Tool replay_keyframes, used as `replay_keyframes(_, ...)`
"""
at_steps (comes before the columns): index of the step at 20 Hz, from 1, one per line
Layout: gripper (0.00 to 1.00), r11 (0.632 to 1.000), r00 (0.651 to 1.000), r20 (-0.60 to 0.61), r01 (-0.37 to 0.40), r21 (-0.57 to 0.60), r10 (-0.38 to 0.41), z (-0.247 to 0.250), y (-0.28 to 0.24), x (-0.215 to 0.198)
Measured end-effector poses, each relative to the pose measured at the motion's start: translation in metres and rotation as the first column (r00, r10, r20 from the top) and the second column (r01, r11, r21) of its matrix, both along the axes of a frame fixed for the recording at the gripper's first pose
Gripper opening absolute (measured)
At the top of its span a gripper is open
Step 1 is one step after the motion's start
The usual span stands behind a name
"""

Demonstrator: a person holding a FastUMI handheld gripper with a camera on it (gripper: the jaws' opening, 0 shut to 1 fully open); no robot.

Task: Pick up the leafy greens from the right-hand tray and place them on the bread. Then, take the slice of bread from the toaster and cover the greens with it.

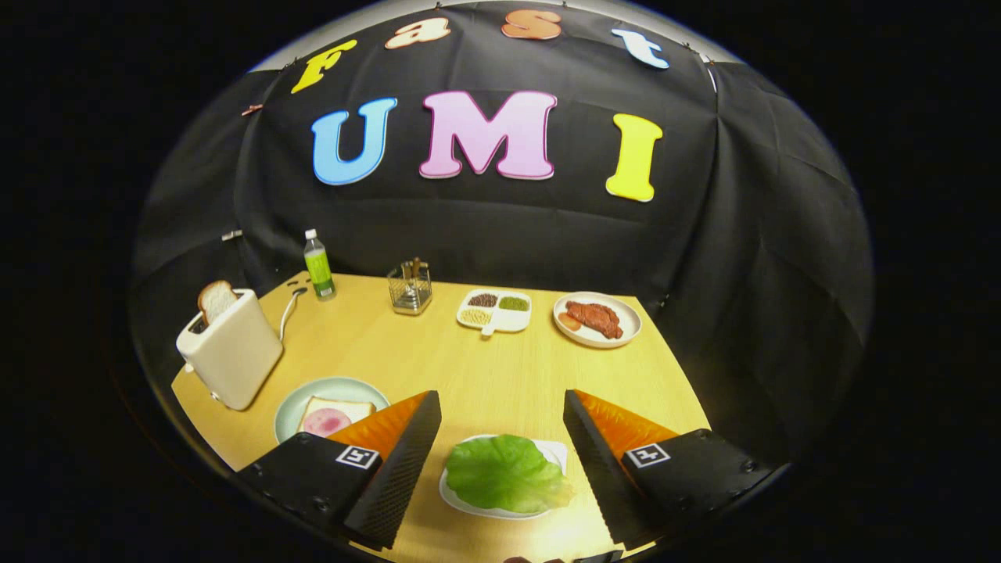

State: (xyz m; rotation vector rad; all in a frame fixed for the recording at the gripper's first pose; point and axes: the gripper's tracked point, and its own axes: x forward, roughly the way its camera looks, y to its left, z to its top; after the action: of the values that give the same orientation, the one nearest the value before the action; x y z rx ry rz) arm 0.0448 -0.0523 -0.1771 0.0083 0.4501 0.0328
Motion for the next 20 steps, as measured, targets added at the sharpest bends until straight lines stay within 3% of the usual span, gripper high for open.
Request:
replay_keyframes(5,0.98,0.999,0.989,-0.144,-0.032,0.023,0.035,-0.054,-0.006,-0.001)
replay_keyframes(10,0.98,0.995,0.955,-0.282,-0.084,0.048,0.095,-0.111,-0.002,-0.010)
replay_keyframes(19,0.98,0.991,0.911,-0.391,-0.128,0.035,0.132,-0.165,-0.008,-0.009)
replay_keyframes(20,0.94,0.991,0.905,-0.404,-0.128,0.037,0.132,-0.170,-0.009,-0.010)
